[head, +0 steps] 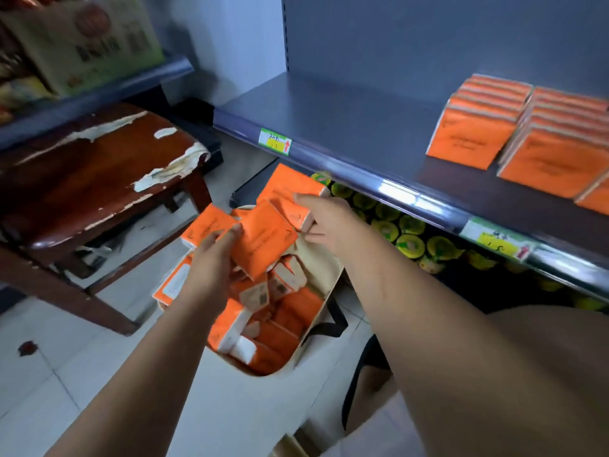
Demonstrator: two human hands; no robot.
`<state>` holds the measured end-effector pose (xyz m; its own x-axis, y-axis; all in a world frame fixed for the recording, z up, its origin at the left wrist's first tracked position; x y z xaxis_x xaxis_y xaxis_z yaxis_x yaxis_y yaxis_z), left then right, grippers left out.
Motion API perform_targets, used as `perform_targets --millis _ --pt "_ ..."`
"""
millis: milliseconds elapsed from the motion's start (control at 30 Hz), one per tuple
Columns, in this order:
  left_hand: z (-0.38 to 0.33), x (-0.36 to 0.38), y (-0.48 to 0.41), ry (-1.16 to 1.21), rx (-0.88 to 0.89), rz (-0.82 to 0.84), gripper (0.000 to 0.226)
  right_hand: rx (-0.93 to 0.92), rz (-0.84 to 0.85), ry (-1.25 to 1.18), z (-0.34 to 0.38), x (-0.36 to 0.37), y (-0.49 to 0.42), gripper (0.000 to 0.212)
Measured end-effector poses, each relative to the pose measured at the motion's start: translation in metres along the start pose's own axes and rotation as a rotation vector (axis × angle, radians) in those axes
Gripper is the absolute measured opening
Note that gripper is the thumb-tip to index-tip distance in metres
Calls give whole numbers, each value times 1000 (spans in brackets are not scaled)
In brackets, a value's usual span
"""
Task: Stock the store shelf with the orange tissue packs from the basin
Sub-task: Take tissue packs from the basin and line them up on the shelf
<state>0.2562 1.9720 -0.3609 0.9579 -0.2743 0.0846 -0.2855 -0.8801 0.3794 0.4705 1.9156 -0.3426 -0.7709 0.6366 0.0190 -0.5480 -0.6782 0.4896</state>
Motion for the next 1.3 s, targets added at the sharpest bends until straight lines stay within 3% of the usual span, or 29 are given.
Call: perform_targets --millis 133,367,500,667,833,933,1067,1300 --pt "-24 15 6 64 18 -12 15 -55 -58 -53 22 -19 23 32" --pt "-71 81 37 58 112 84 33 -192 -208 -50 72 -88 67 36" --pt "-100 142 65 77 199 269 57 -315 -290 -95 104 -152 98 40" --pt "-119 225 102 -2 240 477 41 -393 -286 -248 110 -243 149 15" --pt "-126 306 121 65 201 521 45 -361 -343 -322 87 -329 179 10" --pt "-88 344 131 160 7 642 52 -329 -379 -342 87 -359 189 3" --pt "-62 364 134 271 -156 686 51 -397 -453 -457 98 -394 197 53" --pt "-68 384 143 332 -129 841 59 -393 -471 -473 102 -404 199 56"
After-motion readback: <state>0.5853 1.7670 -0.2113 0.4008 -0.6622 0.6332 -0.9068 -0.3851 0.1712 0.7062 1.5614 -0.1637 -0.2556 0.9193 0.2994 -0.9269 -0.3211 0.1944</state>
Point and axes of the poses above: each hand's wrist, its own y-axis away from the middle knuckle, its own x-axis out of the palm, z = x × y, the point moved 7 cm from there along -y, towards the middle knuckle, and after that the axes turned 2 degrees about -y, right-handed, at the moved point
